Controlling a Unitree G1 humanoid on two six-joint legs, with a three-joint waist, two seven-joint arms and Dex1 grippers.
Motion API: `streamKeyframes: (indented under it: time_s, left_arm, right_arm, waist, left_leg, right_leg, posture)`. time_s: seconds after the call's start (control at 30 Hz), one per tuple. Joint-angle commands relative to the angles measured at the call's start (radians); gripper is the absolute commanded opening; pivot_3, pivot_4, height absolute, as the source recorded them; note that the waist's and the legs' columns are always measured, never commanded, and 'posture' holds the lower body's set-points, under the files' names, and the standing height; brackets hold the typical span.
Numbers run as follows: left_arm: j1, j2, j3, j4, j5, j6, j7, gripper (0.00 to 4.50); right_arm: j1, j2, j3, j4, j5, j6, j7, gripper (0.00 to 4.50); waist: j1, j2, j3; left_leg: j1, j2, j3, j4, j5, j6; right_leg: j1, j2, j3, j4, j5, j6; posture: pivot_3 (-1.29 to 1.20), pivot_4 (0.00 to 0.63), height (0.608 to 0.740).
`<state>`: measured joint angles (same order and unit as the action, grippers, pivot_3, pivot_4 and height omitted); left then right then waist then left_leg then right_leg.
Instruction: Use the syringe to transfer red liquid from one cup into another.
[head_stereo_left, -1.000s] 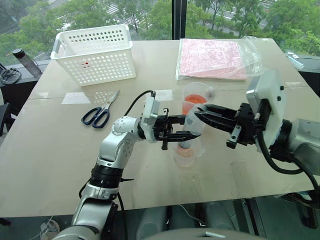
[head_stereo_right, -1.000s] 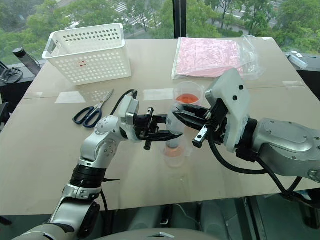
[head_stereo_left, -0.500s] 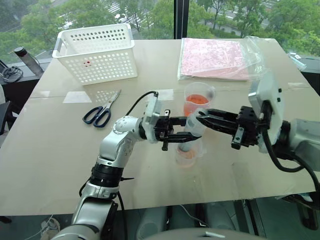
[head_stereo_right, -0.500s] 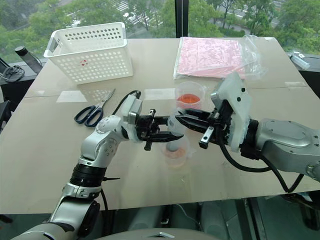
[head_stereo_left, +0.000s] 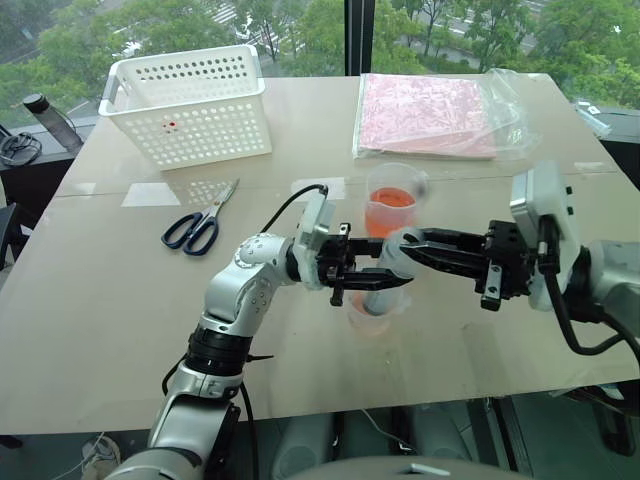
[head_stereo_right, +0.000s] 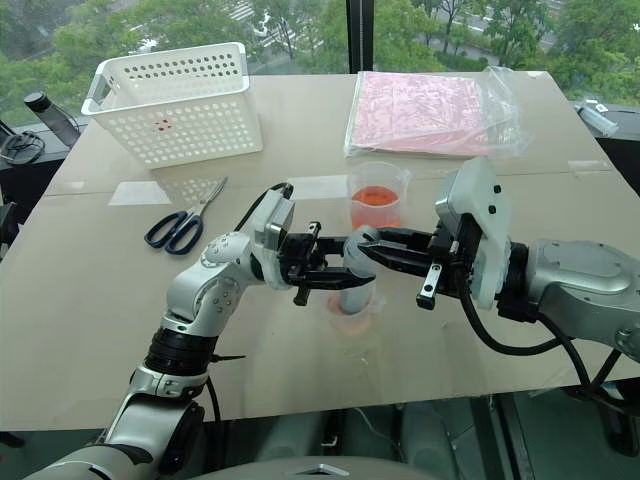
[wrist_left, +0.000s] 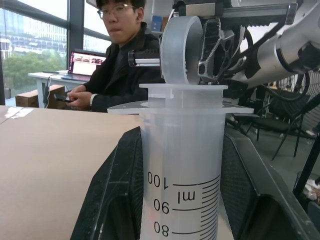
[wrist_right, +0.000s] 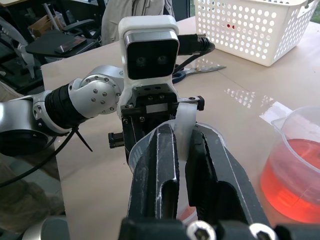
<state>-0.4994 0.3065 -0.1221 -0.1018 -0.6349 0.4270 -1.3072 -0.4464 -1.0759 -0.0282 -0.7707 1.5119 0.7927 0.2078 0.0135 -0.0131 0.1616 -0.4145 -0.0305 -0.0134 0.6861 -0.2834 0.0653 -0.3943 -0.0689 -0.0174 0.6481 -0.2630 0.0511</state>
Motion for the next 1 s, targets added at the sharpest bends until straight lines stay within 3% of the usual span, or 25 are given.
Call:
streamKeyframes:
  time_s: [0.03, 0.2, 0.37, 0.5, 0.67, 0.77, 0.9, 1.0]
  left_arm:
    - [-0.078, -0.034, 0.075, -0.062, -0.088, 0.027, 0.095, 1.45]
    - [-0.073, -0.025, 0.075, -0.068, -0.094, 0.044, 0.110, 1.45]
    - [-0.061, -0.013, 0.085, -0.090, -0.105, 0.076, 0.141, 1.45]
    - [-0.076, -0.010, 0.111, -0.133, -0.155, 0.140, 0.206, 1.45]
    - [-0.091, 0.018, 0.141, -0.189, -0.190, 0.193, 0.285, 1.45]
    - [-0.108, 0.030, 0.166, -0.196, -0.212, 0.232, 0.347, 1.45]
    - [-0.161, 0.046, 0.237, -0.183, -0.306, 0.330, 0.461, 1.45]
    - [-0.201, 0.066, 0.277, -0.186, -0.363, 0.407, 0.564, 1.45]
  right_arm:
    - [-0.006, 0.005, 0.081, -0.051, 0.016, 0.075, 0.063, 0.03]
    - [-0.019, 0.013, 0.082, -0.047, -0.009, 0.079, 0.092, 0.03]
    - [-0.040, 0.062, -0.001, -0.003, -0.040, 0.013, 0.132, 0.03]
    - [-0.035, 0.032, -0.064, -0.021, -0.077, 0.003, 0.222, 1.69]
    - [0.002, 0.014, -0.137, -0.094, -0.288, -0.063, 0.196, 3.96]
    - [0.118, -0.015, -0.315, -0.128, -0.167, -0.061, 0.246, 4.11]
    - [0.402, 0.028, -0.627, -0.193, -0.078, -0.056, 0.356, 4.11]
    - [0.659, 0.119, -0.781, -0.222, -0.196, -0.069, 0.520, 4.11]
  waist:
    - [0.000, 0.000, 0.000]
    - [0.000, 0.000, 0.000]
    - [0.000, 0.000, 0.000]
    - [0.002, 0.000, 0.000]
    - [0.000, 0.000, 0.000]
    - [0.005, 0.000, 0.000]
    - [0.011, -0.001, 0.000]
    - [0.013, -0.002, 0.000]
  left_leg:
    - [0.000, 0.000, 0.000, 0.000, 0.000, 0.000]
    - [0.000, 0.000, 0.000, 0.000, 0.000, 0.000]
    - [0.000, 0.000, 0.000, 0.000, 0.000, 0.000]
    - [0.000, 0.000, 0.000, 0.001, 0.000, 0.000]
    - [0.000, 0.000, 0.000, 0.000, 0.000, 0.000]
    - [0.000, 0.000, 0.000, 0.001, 0.000, -0.001]
    - [-0.001, -0.001, -0.001, 0.002, 0.000, 0.000]
    - [0.000, -0.001, -0.001, 0.002, 0.000, 0.000]
  right_leg:
    - [0.000, 0.000, 0.000, 0.000, 0.000, 0.000]
    - [0.000, 0.000, 0.000, 0.000, 0.000, 0.000]
    - [0.000, 0.000, 0.000, 0.000, 0.000, 0.000]
    - [0.000, 0.000, 0.000, 0.001, 0.000, 0.000]
    - [0.000, 0.000, 0.000, 0.001, 0.000, 0.000]
    - [-0.001, 0.000, 0.000, 0.003, 0.000, 0.000]
    - [0.000, 0.000, -0.001, 0.003, 0.000, 0.000]
    - [0.002, 0.000, -0.001, 0.004, 0.000, 0.000]
  posture:
    - [0.00, 0.150, 0.740]
    - [0.00, 0.150, 0.740]
    - [0.00, 0.150, 0.740]
    - [0.00, 0.150, 0.740]
    - [0.00, 0.150, 0.740]
    - [0.00, 0.150, 0.740]
    - [0.00, 0.150, 0.740]
    - [0.00, 0.150, 0.740]
